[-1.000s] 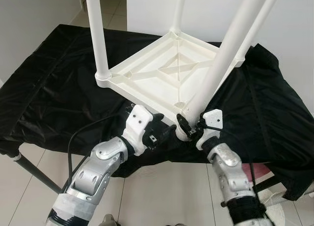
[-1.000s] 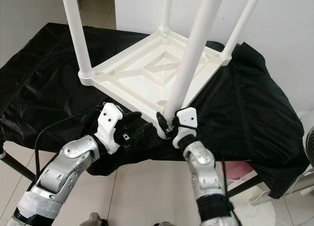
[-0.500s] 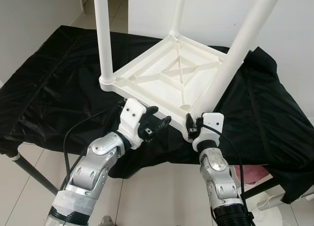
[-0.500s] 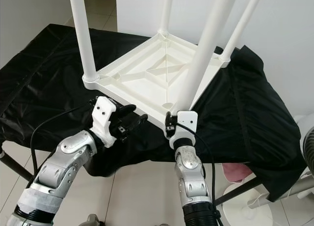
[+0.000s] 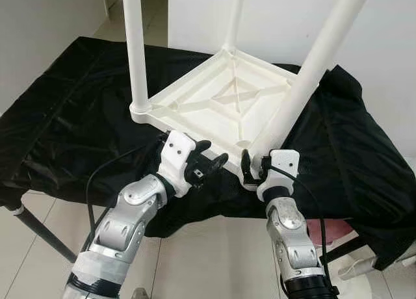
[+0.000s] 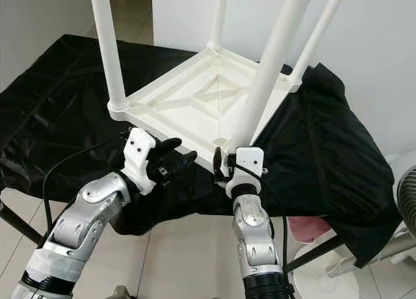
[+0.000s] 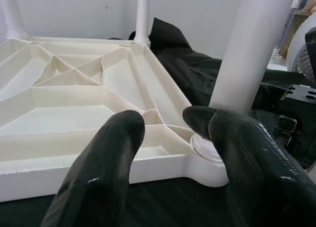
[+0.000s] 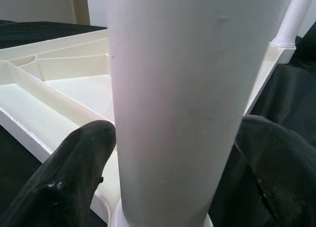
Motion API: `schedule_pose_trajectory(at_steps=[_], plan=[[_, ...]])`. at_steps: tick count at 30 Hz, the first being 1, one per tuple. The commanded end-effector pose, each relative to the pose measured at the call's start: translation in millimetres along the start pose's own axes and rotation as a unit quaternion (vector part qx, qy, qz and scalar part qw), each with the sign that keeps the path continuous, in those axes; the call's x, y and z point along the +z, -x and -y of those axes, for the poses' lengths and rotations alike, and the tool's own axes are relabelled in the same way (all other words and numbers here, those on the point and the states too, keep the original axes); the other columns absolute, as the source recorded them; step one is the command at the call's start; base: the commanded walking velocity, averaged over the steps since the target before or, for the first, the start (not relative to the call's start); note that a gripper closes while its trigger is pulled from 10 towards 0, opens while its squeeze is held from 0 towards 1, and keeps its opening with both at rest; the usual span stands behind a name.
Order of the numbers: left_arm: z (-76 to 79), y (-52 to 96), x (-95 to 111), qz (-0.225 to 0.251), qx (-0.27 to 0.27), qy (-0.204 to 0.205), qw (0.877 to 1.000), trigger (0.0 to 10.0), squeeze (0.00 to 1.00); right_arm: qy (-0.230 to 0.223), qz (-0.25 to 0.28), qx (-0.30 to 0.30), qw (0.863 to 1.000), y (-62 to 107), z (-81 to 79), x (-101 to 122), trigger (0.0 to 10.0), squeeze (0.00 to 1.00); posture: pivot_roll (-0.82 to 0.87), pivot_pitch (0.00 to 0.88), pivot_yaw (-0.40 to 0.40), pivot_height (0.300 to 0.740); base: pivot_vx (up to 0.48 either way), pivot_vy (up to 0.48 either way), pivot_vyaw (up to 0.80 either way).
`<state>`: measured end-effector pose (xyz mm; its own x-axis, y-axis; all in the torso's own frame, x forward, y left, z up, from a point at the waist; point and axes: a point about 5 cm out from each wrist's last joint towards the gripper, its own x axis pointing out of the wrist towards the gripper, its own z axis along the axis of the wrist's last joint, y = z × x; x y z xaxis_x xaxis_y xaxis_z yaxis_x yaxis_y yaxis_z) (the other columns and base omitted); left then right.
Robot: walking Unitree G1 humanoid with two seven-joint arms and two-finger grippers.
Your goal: Building children table
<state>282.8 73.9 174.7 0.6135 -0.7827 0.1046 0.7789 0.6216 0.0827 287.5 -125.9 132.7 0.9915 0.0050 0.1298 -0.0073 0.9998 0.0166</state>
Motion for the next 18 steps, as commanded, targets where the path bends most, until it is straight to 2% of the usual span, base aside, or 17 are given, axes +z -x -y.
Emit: schedule_pose_trajectory(at_steps=[1,4,7,8,9,10,11,14,15,16,18], plan=[[-1.2,-2.4,-1.1,-0.002,0.014,-0.006,1.000,10.0,0.00,-0.011,0.013,0.040,0.999,2.7,8.1,2.5,10.0,1.00,0.04,0.000,-0.114,0.740,0.000,0.000,0.00],[-1.3,-2.0,-0.8,0.000,0.017,-0.007,1.000,10.0,0.00,-0.019,0.013,0.080,0.997,3.3,19.1,1.5,10.0,1.00,0.04,0.000,-0.115,0.740,0.000,0.000,0.00],[-0.9,-1.4,-1.1,-0.001,0.017,-0.007,1.000,10.0,0.00,-0.018,0.009,0.094,0.995,3.2,24.3,0.0,10.0,1.00,0.04,0.000,-0.116,0.740,0.000,0.000,0.00],[0.6,-0.4,-2.6,-0.004,0.014,-0.011,1.000,10.0,0.00,-0.013,0.006,0.116,0.993,2.7,28.8,-1.8,10.0,0.46,0.05,0.001,-0.117,0.740,0.000,0.000,0.00],[0.6,-0.4,-2.6,-0.004,0.014,-0.011,1.000,10.0,0.00,-0.013,0.006,0.116,0.993,2.7,28.8,-1.8,10.0,0.46,0.05,0.001,-0.117,0.740,0.000,0.000,0.00],[1.8,0.3,-4.3,-0.007,0.013,-0.013,1.000,10.0,0.00,-0.010,0.005,0.138,0.990,2.1,31.6,-2.9,10.0,0.00,0.05,0.001,-0.116,0.740,0.000,0.000,0.00],[3.2,0.8,-5.4,-0.009,0.012,-0.013,1.000,10.0,0.00,-0.008,0.005,0.171,0.985,1.2,31.2,-3.3,10.0,0.00,0.05,0.004,-0.114,0.740,0.000,0.000,0.00],[4.0,1.0,-5.9,-0.010,0.011,-0.013,1.000,10.0,0.00,-0.008,0.005,0.191,0.981,0.7,30.5,-3.3,10.0,0.00,0.05,0.004,-0.114,0.740,0.000,0.000,0.00],[6.1,1.8,-6.0,-0.010,0.008,-0.010,1.000,10.0,0.00,-0.012,0.003,0.230,0.973,-1.6,27.4,-2.8,10.0,0.00,0.05,0.012,-0.113,0.740,0.000,0.000,0.00],[6.1,1.8,-6.0,-0.010,0.008,-0.010,1.000,10.0,0.00,-0.012,0.003,0.230,0.973,-1.6,27.4,-2.8,10.0,0.00,0.05,0.012,-0.113,0.740,0.000,0.000,0.00],[9.8,3.2,-6.4,-0.013,-0.003,-0.012,1.000,10.0,0.00,-0.017,-0.002,0.263,0.965,-5.1,25.2,-3.0,10.0,0.00,0.05,0.016,-0.115,0.740,0.000,0.000,0.00]])
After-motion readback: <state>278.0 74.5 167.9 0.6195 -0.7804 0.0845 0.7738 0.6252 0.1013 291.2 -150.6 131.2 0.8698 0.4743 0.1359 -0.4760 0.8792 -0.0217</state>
